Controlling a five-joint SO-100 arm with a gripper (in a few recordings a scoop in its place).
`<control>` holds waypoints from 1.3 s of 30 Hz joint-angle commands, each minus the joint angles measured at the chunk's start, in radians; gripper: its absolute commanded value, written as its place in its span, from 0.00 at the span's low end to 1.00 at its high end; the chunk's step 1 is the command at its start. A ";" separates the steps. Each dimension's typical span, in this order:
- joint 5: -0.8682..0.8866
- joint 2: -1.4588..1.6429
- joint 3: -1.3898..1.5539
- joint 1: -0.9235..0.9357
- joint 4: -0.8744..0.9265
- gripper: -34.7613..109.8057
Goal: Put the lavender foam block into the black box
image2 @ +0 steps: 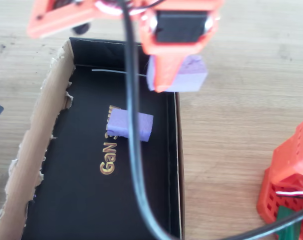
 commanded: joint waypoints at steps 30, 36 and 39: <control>0.014 -0.161 -0.204 -0.015 -0.021 0.51; -0.018 -0.149 -0.198 0.003 -0.018 0.51; -0.046 -0.138 -0.198 0.017 -0.006 0.52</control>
